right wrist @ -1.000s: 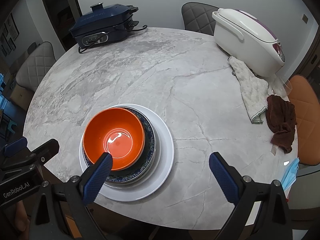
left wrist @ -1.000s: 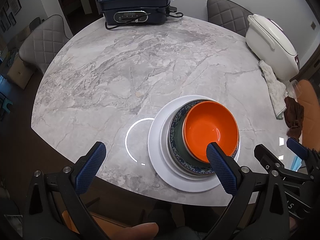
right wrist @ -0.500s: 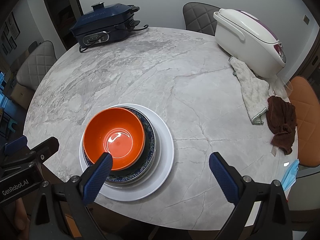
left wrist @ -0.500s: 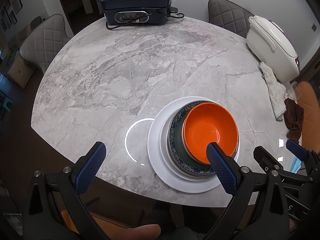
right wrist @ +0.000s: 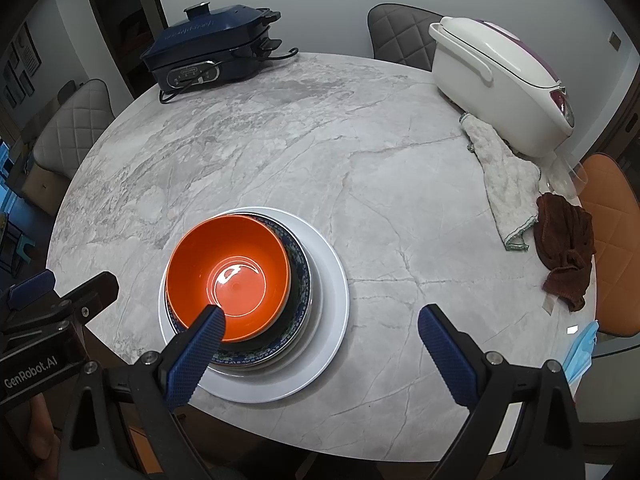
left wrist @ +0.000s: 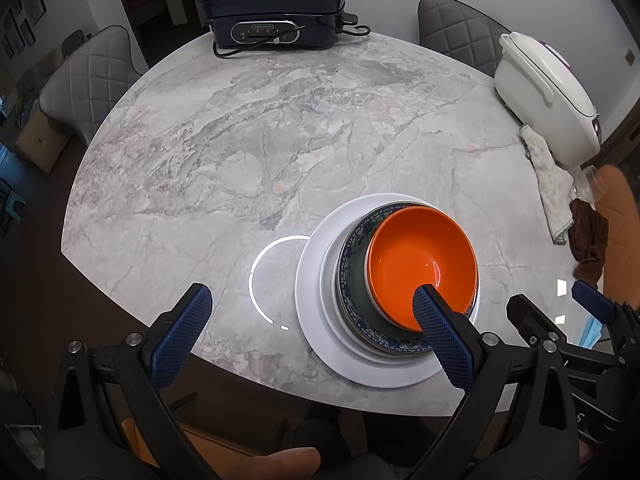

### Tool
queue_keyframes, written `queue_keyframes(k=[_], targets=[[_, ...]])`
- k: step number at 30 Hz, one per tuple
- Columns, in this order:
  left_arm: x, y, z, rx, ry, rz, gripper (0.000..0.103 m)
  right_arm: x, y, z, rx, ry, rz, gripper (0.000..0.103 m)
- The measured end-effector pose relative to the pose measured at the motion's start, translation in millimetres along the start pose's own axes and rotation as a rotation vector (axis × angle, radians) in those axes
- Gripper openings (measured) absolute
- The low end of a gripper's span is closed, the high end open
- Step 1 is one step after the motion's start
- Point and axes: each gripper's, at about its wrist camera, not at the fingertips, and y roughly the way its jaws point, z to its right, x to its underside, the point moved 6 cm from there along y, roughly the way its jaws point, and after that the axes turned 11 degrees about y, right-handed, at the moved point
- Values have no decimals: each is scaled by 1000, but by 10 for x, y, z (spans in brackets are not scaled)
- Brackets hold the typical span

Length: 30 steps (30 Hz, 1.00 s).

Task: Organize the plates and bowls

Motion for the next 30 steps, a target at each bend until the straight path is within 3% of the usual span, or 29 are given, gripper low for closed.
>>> queue_keyframes(k=[30], targets=[[-24, -12, 15, -12, -10, 8, 101, 21, 19, -10, -1, -4, -5, 99]])
